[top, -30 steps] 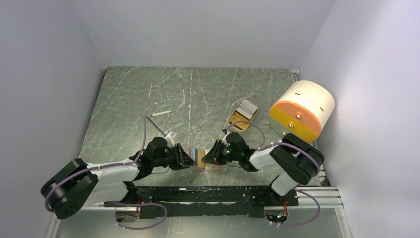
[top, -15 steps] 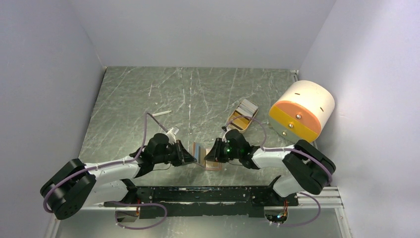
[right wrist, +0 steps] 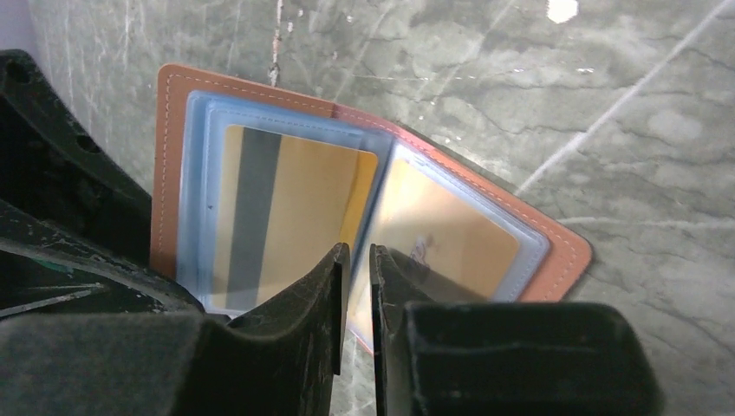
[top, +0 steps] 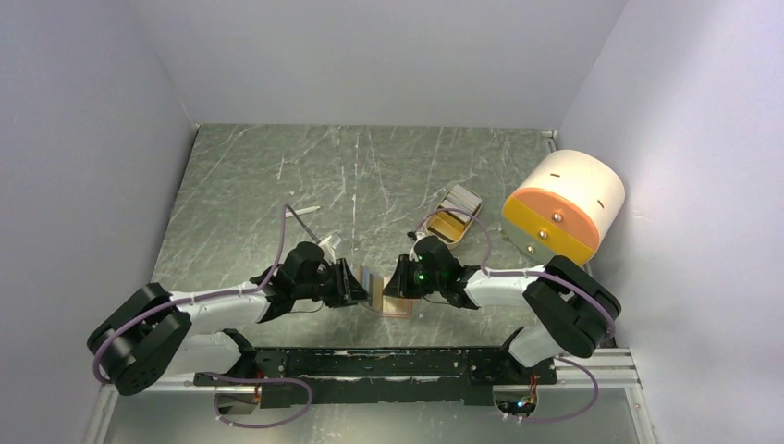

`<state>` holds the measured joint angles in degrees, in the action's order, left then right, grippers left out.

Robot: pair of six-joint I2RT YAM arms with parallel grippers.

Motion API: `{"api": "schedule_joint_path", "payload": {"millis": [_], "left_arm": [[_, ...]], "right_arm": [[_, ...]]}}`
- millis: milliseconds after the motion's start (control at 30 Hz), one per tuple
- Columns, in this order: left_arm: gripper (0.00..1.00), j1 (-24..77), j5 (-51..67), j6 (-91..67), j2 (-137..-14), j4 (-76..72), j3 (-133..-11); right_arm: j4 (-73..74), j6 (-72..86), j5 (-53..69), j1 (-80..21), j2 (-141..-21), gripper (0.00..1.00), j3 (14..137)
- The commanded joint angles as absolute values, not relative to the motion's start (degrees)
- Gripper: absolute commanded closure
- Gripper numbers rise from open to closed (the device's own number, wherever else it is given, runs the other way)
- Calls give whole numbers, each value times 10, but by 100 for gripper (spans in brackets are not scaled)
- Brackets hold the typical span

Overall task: Put the credit cards into the card holder
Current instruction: Insert the credit card into the card holder.

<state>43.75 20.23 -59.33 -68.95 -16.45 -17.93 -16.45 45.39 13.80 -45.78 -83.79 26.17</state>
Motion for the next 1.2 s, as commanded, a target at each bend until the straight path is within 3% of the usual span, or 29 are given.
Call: {"api": "schedule_joint_path", "payload": {"millis": [0,200,400,733,967,1167], "left_arm": [[66,435,226,-590,-717,-187,-221],[69,434,208,-578,-706,-158,-234],[82,434,211,-582,-709,-177,-221],[69,433,208,-569,-725,-159,-236],[90,433,213,-566,-731,-167,-241],[91,433,227,-574,-737,-195,-230]], "right_arm": [[-193,440,146,-462,-857,82,263],[-199,439,142,-462,-860,82,256],[-212,443,148,-462,-865,82,252],[-211,444,146,-462,-855,82,246],[-207,443,144,-461,-854,82,249],[-218,449,154,-462,-867,83,250]]}}
